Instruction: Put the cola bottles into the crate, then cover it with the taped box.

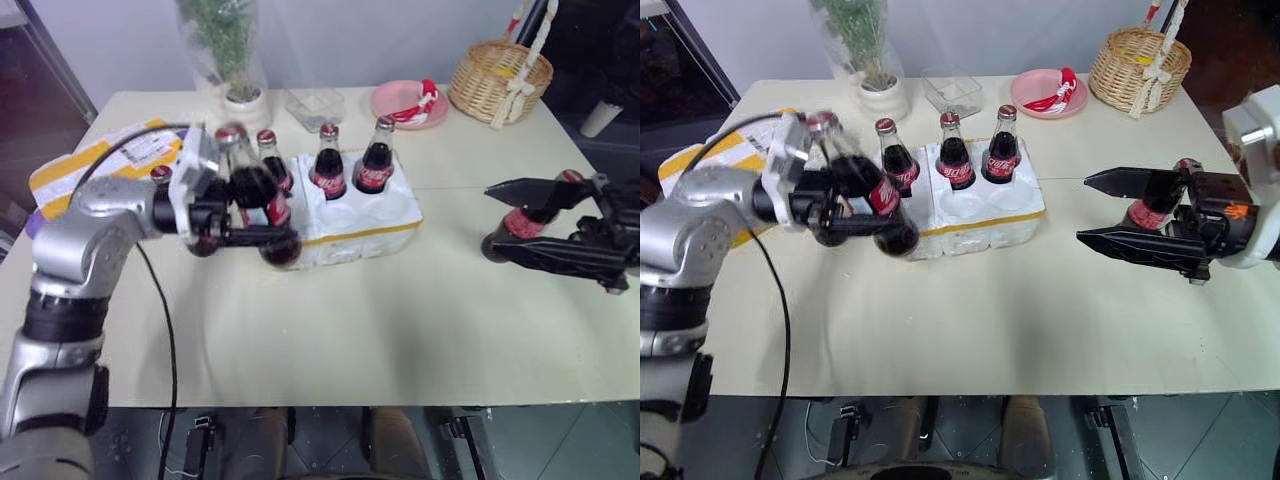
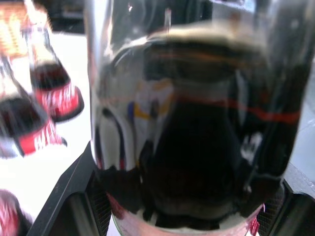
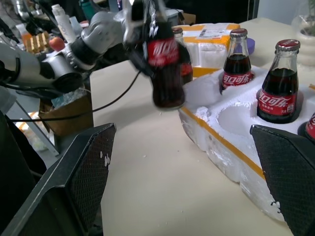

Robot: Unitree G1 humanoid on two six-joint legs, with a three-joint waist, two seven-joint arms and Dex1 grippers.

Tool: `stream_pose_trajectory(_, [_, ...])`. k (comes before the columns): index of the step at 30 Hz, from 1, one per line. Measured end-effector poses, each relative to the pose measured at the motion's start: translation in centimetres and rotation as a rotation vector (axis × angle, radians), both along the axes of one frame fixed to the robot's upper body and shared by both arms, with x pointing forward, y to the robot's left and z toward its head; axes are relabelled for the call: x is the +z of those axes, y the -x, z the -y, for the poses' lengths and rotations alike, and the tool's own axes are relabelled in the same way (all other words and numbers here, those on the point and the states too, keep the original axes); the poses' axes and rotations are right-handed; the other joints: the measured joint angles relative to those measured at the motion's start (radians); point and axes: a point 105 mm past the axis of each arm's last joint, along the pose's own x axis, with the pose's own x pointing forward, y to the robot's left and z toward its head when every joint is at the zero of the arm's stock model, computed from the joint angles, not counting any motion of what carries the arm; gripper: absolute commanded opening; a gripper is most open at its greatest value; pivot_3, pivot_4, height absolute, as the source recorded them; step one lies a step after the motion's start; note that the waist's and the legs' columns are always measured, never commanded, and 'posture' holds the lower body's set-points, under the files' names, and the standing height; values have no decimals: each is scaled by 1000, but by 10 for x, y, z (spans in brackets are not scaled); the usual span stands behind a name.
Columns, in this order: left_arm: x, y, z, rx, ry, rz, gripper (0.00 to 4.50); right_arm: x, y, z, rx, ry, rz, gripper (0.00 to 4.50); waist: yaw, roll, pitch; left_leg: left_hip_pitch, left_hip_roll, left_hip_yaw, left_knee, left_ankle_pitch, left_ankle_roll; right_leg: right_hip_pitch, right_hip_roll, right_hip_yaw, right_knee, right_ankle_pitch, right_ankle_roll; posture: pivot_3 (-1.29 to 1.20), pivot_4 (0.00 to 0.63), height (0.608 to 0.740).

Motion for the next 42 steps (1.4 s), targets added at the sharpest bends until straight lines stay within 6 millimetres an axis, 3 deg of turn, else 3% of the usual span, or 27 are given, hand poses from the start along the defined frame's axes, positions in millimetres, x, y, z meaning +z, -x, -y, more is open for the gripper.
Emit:
stream_pose_trajectory(4, [22,-5,21,-96,52,-26,2862,-3,0,1,-15,-11,-4,4500,3,-1,0,0,0,0,0,0,0,0,0,0,0,0,1,0,150,737])
stream_pose_trajectory(7, [23,-5,41,-146,56,-34,2862,-4,0,3,-39,-16,0,4500,3,-1,0,0,0,0,0,0,0,0,0,0,1,0,1,0,150,737])
stream_pose_trajectory(13, [0,-43,76,102,-35,-4,2862,-5,2,5,-69,-30,13,4500,0,-1,1,0,-1,-1,0,0,1,0,0,0,1,1,1,0,150,737])
stream_pose_trajectory(22, [-17,-65,86,327,-68,-42,2862,-11,2,7,-97,-49,8,4500,-10,-2,1,0,-2,-1,0,0,1,0,-1,0,1,1,2,0,150,737])
stream_pose_trajectory(27, [-30,-70,86,385,-126,-56,2862,-12,0,7,-104,-56,16,4500,-12,-2,1,0,-2,-1,0,0,1,0,-1,0,1,1,2,0,150,737])
stream_pose_trajectory(30, [-40,-70,82,394,-176,-64,4316,-13,-1,6,-108,-54,15,4500,-12,-2,1,0,-2,-1,0,0,1,0,-1,0,1,1,2,0,150,737])
stream_pose_trajectory(31, [-40,-69,81,390,-186,-55,4421,-13,-2,7,-110,-54,17,4500,-11,-2,1,0,-2,-1,0,0,1,0,-1,0,1,1,2,0,150,737])
stream_pose_trajectory(37, [-29,-54,80,308,-143,-47,4421,-15,-6,4,-111,-47,20,4500,-12,-2,1,0,-2,-1,0,0,0,0,-1,0,1,1,2,0,150,737])
stream_pose_trajectory(39, [-19,-43,70,244,-76,-68,4421,-15,-7,5,-114,-49,20,4500,-18,-2,1,0,-2,-1,0,0,1,-1,-1,0,2,1,2,0,150,737])
stream_pose_trajectory(42, [12,-24,38,153,34,-66,4421,-14,-8,5,-114,-54,26,4500,-21,-2,1,0,-1,-1,0,0,1,-1,0,0,3,1,2,0,150,737])
